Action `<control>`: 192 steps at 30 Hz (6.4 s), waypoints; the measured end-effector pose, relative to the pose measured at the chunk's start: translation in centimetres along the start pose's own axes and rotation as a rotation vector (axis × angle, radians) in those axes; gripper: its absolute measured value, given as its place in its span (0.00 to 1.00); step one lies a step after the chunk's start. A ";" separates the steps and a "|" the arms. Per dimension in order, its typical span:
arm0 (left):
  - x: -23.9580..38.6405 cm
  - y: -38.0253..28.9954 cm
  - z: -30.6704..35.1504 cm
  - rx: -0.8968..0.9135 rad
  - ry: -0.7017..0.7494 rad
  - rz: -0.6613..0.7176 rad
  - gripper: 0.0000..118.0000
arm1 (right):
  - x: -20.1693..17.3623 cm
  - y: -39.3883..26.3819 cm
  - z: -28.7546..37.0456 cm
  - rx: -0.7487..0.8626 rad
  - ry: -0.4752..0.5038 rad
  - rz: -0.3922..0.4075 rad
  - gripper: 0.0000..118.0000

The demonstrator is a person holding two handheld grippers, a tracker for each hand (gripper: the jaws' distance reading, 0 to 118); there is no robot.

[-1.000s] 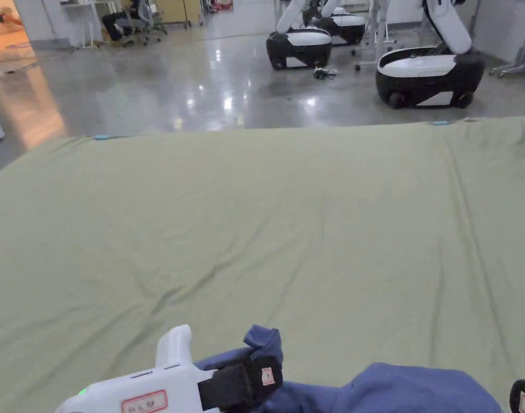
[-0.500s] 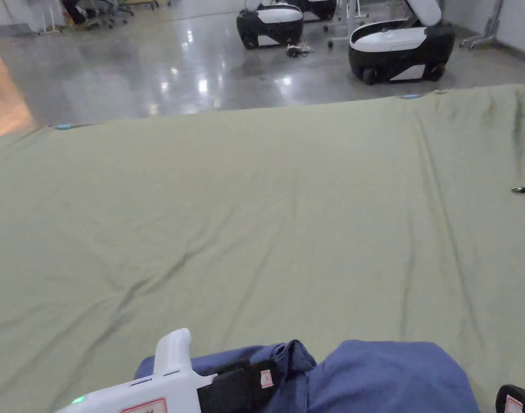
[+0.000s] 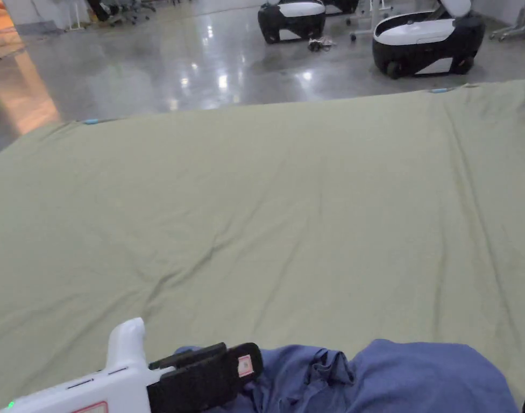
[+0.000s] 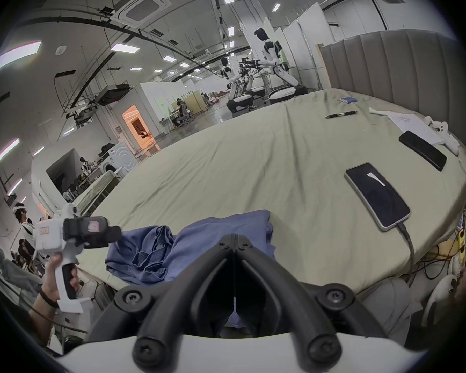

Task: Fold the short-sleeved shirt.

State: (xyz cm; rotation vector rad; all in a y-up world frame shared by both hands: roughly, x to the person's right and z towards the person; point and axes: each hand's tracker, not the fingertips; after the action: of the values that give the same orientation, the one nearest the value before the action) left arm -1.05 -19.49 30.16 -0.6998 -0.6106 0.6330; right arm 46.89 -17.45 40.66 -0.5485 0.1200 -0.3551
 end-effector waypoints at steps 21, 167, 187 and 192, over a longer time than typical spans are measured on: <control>-8.2 -2.3 0.8 0.104 -0.115 0.511 0.10 | -2.4 -0.2 1.3 -0.001 -0.029 0.051 0.00; 15.6 0.4 8.3 0.686 0.610 -0.721 0.52 | -7.2 8.3 0.8 0.384 -0.096 0.281 0.74; 16.5 -0.1 8.1 0.752 0.578 -0.664 0.52 | -8.8 8.1 1.0 0.435 -0.044 0.326 1.00; 16.4 0.1 8.2 0.744 0.572 -0.639 0.52 | -9.4 7.7 1.0 0.426 -0.072 0.347 1.00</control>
State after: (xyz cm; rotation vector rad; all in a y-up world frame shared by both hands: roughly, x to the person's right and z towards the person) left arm 3.96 -4.82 39.85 0.0498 -0.0187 0.0182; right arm 40.65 -7.43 37.58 -0.1122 0.0652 -0.0176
